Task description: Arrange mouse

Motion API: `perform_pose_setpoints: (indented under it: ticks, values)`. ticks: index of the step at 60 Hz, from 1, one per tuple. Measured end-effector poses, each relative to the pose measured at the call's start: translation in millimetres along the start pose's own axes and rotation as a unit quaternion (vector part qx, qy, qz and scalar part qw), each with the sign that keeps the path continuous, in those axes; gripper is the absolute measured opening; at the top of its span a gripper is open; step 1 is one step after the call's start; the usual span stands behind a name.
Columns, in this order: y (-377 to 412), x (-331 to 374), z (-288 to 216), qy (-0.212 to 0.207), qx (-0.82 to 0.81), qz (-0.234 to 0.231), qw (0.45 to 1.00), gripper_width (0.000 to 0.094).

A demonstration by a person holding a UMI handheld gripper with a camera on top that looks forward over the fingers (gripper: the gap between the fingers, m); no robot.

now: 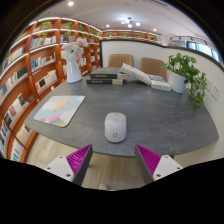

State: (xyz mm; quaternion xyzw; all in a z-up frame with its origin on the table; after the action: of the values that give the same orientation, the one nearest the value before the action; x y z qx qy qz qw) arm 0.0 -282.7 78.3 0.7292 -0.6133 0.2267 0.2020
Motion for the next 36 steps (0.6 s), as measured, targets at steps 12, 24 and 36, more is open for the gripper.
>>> perform_pose_setpoints:
  ticks: [12,24,36]
  values:
    - [1,-69,-32,0.017,-0.028,0.036,0.999,0.0850]
    - [-5,-101,-48,0.023,-0.048,0.067,0.996,0.0558]
    - [-2,-102,-47,0.022,-0.041,0.084,0.995,0.0406]
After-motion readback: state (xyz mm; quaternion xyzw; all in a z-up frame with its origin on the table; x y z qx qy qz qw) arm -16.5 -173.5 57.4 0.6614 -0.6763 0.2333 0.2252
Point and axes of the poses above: the point between the fingertips, and its own axes, seen from behind it with the camera up: y to the left, z down, x backward, against the way the camera looks, the point moved 10 cm from there along x, backward, against the way the camera looks, and after that the axes turned 6 degrees about -y, right-handed, at the moved point
